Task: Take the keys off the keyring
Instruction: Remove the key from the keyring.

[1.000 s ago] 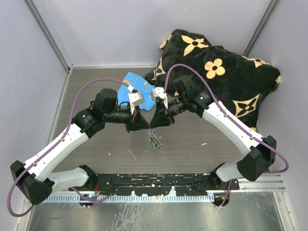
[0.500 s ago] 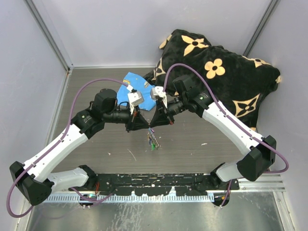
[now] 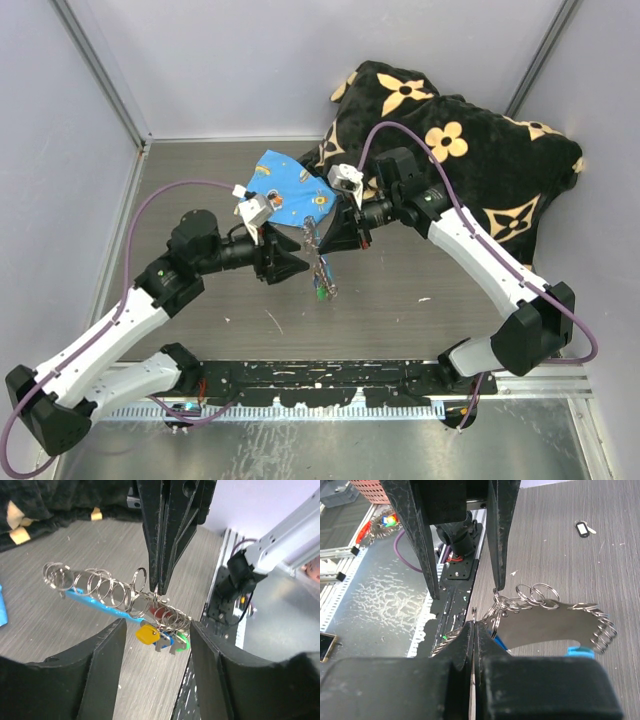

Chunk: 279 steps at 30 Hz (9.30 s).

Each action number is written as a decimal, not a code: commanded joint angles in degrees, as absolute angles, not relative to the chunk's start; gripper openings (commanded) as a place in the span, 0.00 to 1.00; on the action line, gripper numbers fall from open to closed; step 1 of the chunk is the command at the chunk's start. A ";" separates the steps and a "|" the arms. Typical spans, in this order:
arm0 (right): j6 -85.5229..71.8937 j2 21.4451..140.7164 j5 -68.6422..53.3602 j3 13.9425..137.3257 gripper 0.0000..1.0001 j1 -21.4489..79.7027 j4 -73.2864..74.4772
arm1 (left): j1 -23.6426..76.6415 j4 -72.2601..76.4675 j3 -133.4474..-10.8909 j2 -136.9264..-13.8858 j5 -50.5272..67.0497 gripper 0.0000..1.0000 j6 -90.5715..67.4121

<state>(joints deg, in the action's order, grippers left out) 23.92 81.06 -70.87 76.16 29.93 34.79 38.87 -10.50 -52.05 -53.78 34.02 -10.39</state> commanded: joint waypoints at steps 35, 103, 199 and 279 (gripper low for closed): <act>5.13 80.51 -80.66 72.11 0.01 26.37 13.66 | 38.78 34.96 -31.52 -44.91 21.71 0.42 -40.42; 33.09 79.32 -72.00 80.04 0.45 25.96 40.11 | 39.15 -6.71 -53.42 -54.40 36.91 0.00 -18.91; 8.50 80.33 -83.54 72.14 0.01 26.00 15.22 | 39.21 37.45 -33.49 -47.76 23.94 0.33 -38.80; 3.72 79.63 -82.09 69.69 0.01 25.34 9.93 | 41.43 36.29 -35.33 -54.97 25.39 0.17 -40.16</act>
